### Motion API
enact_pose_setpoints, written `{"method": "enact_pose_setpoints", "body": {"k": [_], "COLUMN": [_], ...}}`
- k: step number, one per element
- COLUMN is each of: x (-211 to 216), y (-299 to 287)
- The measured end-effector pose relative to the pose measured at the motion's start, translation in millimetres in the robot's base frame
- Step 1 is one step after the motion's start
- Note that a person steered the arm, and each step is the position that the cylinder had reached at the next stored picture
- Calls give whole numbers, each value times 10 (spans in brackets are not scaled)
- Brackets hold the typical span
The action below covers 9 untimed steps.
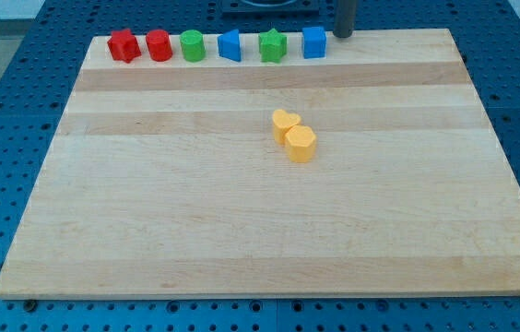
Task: Nudge the blue cube left a bit
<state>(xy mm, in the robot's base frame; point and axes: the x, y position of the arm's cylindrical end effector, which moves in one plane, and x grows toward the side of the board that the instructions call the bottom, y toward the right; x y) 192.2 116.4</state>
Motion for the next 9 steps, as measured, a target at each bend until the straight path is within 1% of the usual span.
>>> {"method": "enact_pose_setpoints", "body": {"k": [4, 7, 9], "x": [6, 11, 86], "y": [-208, -230, -261]}}
